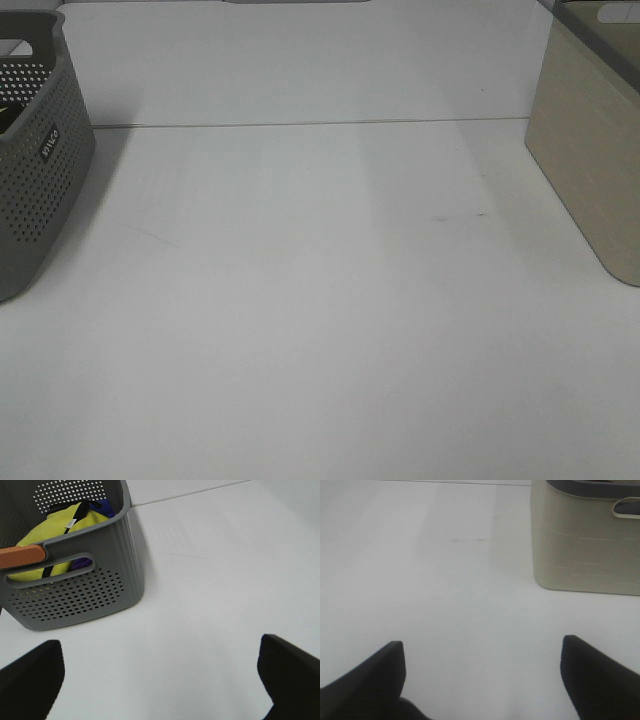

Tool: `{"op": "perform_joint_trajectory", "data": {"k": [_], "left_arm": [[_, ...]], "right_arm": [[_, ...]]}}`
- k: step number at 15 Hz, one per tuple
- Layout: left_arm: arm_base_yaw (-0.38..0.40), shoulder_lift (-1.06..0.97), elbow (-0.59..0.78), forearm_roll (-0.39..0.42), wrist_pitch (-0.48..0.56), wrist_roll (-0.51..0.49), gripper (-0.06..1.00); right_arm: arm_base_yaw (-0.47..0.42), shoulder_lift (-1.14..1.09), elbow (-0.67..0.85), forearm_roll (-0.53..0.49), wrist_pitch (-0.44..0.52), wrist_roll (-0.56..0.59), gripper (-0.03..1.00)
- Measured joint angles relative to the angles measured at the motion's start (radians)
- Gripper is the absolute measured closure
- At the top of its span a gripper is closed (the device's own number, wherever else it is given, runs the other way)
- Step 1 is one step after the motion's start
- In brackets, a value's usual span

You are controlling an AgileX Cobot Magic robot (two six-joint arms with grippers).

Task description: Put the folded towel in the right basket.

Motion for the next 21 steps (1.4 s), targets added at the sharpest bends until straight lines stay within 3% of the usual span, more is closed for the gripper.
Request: {"op": "perform_joint_trajectory", "data": {"k": [4, 21], "left_arm": [[0.000, 0.000, 0.000, 0.000, 0.000, 0.000, -0.04], [0.000, 0.000, 0.000, 0.000, 0.000, 0.000, -0.04]], "right_arm": [[-0.054, -0.006, 0.000, 0.008, 0.000, 0.000, 0.18], [-0.054, -0.023, 0.003, 0.022, 0.001, 0.000, 0.18]]}}
